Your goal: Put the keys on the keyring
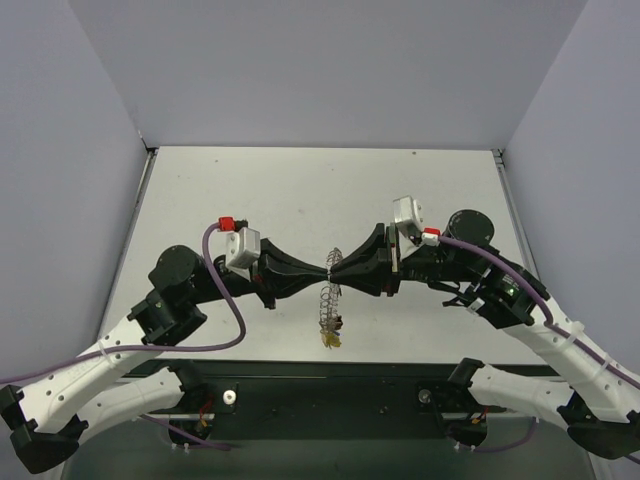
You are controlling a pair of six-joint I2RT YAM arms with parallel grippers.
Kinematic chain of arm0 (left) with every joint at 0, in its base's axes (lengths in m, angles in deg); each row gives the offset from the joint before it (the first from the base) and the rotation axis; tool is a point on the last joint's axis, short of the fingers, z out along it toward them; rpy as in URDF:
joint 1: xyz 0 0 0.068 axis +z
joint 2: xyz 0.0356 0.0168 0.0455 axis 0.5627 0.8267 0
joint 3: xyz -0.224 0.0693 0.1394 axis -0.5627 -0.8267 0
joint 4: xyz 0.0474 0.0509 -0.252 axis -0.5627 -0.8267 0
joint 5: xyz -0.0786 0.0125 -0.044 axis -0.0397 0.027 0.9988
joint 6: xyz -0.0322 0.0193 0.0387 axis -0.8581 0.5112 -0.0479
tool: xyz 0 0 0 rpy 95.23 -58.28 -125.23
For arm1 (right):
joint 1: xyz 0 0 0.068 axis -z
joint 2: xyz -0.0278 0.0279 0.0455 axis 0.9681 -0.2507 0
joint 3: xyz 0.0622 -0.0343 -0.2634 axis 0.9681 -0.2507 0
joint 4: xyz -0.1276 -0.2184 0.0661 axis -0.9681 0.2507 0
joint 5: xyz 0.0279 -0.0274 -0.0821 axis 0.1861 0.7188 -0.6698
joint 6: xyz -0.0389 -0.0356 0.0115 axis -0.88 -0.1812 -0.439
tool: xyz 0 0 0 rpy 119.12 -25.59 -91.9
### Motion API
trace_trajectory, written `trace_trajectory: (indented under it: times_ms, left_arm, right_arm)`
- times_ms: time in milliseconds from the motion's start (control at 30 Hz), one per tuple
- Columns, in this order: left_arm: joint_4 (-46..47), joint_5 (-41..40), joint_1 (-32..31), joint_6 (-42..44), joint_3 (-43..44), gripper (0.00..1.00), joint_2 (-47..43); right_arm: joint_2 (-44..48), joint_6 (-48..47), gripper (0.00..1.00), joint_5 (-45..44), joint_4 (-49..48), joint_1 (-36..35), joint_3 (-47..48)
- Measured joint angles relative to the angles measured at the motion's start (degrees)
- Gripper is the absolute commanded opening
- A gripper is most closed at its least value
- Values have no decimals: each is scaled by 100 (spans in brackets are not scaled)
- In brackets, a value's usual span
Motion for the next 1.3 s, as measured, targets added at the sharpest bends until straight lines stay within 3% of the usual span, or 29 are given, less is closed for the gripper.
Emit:
trace_trajectory:
  times_ms: [33, 200, 267, 300, 367, 633, 933, 1100, 1300]
  left_arm:
    - [-2, 15, 0, -2, 0, 0, 4]
    - [-9, 52, -2, 0, 0, 0, 0]
    - [-20, 50, -2, 0, 0, 0, -11]
    - [-26, 48, -2, 0, 0, 0, -15]
    - [-28, 39, -2, 0, 0, 0, -20]
    - [-35, -37, 0, 22, 0, 0, -103]
    - [-28, -31, 0, 15, 0, 0, -118]
    - [-22, -9, 0, -7, -17, 0, -125]
    - [-26, -15, 0, -24, -26, 0, -146]
  right_arm:
    - [0, 4, 0, -2, -24, 4, 0]
    - [-20, 39, 0, 17, -68, 31, 0]
    - [-24, 39, 10, 31, -70, 31, 0]
    - [-24, 42, 21, 35, -70, 31, 0]
    - [-24, 57, 26, 39, -70, 31, 0]
    - [2, 61, 28, 55, -70, 31, -2]
    - [-52, 61, 19, 57, -70, 31, -2]
    - [-87, 46, 0, 52, -68, 33, -4]
    - [-87, 42, 0, 59, -66, 33, -4]
